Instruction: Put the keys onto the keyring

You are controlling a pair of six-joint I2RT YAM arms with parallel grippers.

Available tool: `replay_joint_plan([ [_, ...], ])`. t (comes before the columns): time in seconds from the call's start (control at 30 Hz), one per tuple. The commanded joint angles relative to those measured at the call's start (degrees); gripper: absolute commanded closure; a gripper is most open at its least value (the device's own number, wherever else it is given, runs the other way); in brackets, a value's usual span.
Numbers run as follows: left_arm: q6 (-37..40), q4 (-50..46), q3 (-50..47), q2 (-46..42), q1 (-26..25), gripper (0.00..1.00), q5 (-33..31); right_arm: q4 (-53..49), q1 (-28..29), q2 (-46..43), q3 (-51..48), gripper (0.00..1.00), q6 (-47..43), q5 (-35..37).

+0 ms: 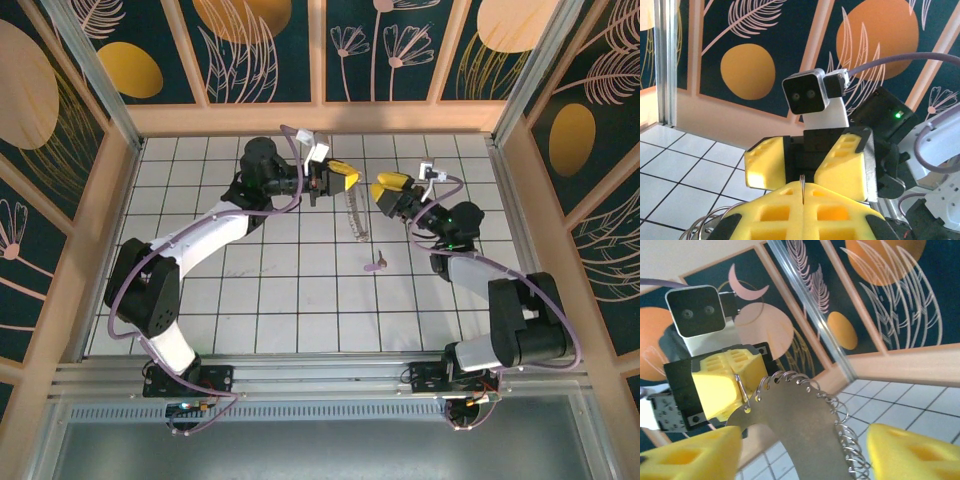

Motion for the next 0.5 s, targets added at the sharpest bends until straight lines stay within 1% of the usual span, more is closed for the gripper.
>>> replay_joint_plan([
  [0.0,-1.39,2.6,2.4,1.46,0.94,1.0,4.39,12.19,0.0,2.13,0.56,0.45,4.17,-5.06],
  [0.07,-2.16,2.8,2.84,1.8,1.23,1.0,5.77,15.24,0.08,3.57,1.2,0.51,6.13,-6.1],
  [0.17,-2.69,2.74,3.51,2.28,1.31,1.0,7.14,17.18,0.59,4.87,2.43,0.52,7.7,-6.26],
  [0.23,-3.2,2.78,4.1,2.83,1.31,1.0,7.85,17.32,1.34,5.51,3.8,0.55,7.98,-6.53],
  [0.3,-3.53,2.78,4.48,3.3,1.31,1.0,8.22,17.15,2.17,5.99,4.83,0.55,7.99,-6.32],
  [0.47,-4.04,3.03,4.71,3.47,1.31,1.0,8.54,16.7,3.27,7.43,6.65,0.59,7.89,-5.32],
])
